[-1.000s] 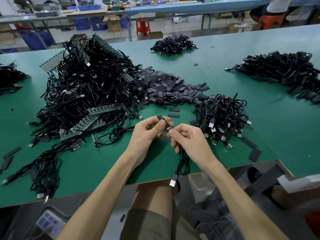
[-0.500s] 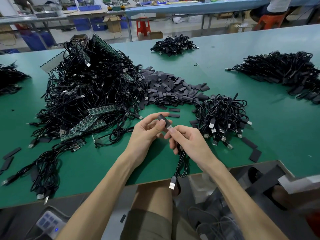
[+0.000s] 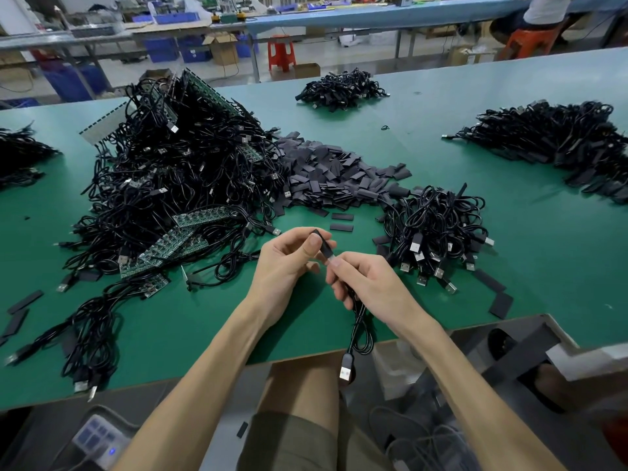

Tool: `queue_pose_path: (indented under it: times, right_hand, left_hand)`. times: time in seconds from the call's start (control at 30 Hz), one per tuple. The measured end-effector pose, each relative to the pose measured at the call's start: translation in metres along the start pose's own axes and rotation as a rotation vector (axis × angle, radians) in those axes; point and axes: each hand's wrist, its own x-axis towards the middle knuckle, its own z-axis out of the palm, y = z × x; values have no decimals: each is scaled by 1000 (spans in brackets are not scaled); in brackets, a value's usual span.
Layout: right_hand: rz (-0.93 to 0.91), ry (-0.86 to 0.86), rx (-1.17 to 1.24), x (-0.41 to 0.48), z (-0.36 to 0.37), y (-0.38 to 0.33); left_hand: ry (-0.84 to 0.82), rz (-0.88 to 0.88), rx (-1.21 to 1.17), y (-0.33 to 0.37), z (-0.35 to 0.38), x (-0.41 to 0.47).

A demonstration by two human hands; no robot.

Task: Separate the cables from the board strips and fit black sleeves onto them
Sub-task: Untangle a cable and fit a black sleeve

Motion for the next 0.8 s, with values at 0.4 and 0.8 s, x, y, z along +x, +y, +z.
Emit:
queue_pose_path:
  times: [0.4, 0.8]
  right_hand:
    - [-50, 59, -156, -3, 5, 1]
    - [-45, 31, -20, -2, 2, 1]
  left_hand:
    - [47, 23, 77, -5, 1, 0]
    - [-22, -43, -43, -2, 3, 1]
